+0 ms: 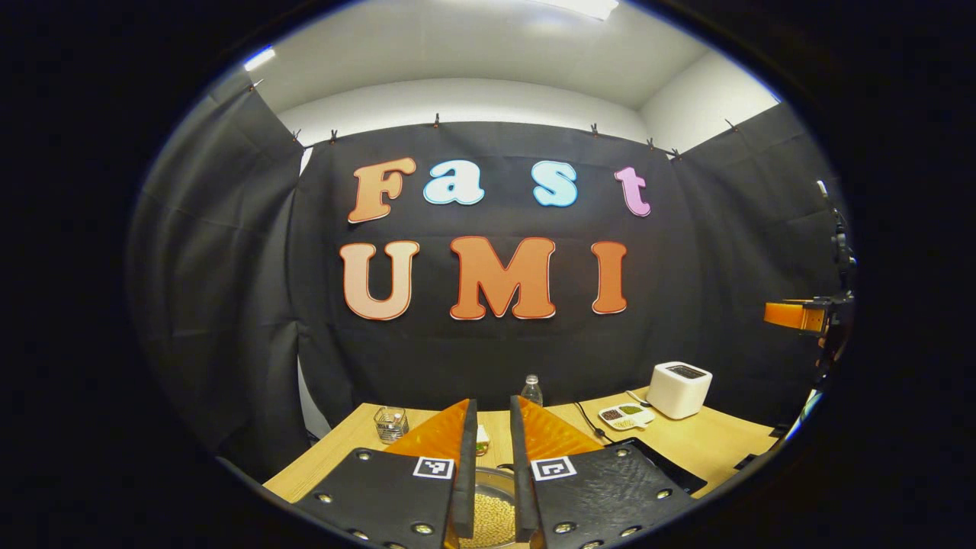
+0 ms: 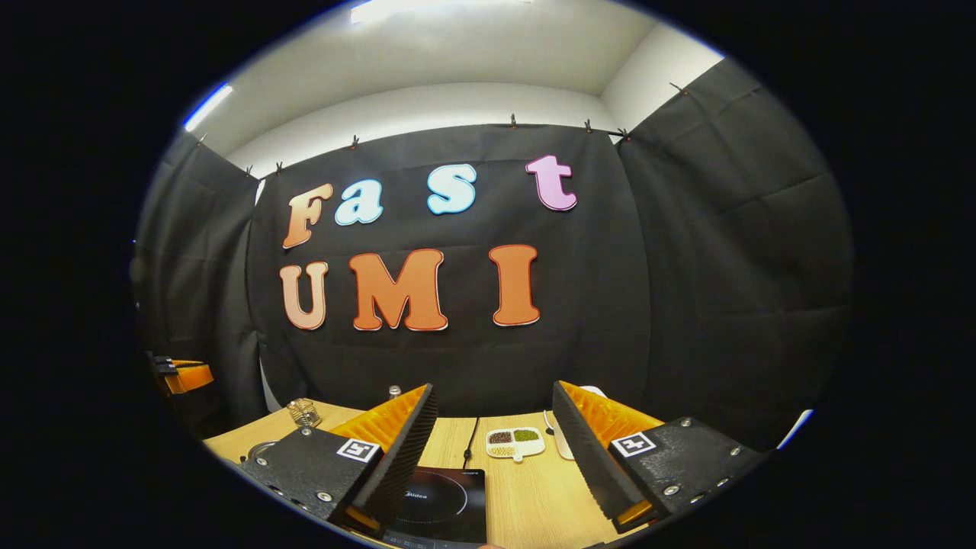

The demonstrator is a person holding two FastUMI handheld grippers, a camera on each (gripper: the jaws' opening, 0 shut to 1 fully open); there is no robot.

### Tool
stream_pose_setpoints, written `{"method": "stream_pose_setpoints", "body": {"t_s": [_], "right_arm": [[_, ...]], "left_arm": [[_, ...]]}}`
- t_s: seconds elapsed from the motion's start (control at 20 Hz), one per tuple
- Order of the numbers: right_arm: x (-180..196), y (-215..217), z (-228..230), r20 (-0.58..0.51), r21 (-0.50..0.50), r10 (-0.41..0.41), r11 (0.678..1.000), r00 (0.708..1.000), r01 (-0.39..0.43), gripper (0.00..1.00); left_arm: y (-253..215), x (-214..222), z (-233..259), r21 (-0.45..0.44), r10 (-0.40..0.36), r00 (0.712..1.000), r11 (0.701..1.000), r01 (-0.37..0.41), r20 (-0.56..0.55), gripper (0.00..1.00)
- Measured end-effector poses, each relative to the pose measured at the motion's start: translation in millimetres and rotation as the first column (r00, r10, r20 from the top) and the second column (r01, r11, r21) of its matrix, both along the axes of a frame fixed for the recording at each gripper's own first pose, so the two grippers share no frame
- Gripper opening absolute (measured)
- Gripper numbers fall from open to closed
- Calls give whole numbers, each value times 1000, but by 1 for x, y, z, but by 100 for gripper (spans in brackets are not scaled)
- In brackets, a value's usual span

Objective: First push the handle of the pot to place it horizontally, then grasp the pot with both hands and set it on the induction cooktop.

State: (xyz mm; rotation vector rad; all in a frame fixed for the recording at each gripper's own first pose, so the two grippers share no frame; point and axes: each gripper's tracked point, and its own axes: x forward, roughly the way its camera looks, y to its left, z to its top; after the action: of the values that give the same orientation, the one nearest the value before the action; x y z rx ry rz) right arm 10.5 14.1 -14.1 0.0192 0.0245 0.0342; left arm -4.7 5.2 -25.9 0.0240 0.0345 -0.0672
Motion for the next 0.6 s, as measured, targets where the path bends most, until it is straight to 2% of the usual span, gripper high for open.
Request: {"method": "stream_pose_setpoints", "body": {"t_s": [0.05,0.15,0.3,0.35,0.45,0.5,0.6], "right_arm": [[0,1,0,0,2,0,1000,1000,0,95],[0,0,0,1,2,-3,1000,1000,3,95],[-1,0,-2,0,0,0,1000,1000,0,95],[-1,0,-3,-2,-3,-1,1000,1000,1,95],[-1,0,-6,-7,-8,-1,1000,1000,1,95],[-1,-1,-7,-10,-8,1,1000,1000,-1,95],[2,2,-9,-14,-4,7,1000,1000,-8,95]], "left_arm": [[0,-2,0,7,-1,1000,1000,1,3,22],[10,-1,-1,7,34,999,999,-34,9,3],[17,-5,-8,-15,44,999,999,-44,-11,3],[20,-7,-13,-17,47,999,999,-47,-24,7],[27,-12,-23,-18,52,997,998,-53,-48,0],[29,-14,-29,-12,52,997,999,-53,-62,3],[37,-19,-42,11,61,994,998,-60,-90,0]]}}
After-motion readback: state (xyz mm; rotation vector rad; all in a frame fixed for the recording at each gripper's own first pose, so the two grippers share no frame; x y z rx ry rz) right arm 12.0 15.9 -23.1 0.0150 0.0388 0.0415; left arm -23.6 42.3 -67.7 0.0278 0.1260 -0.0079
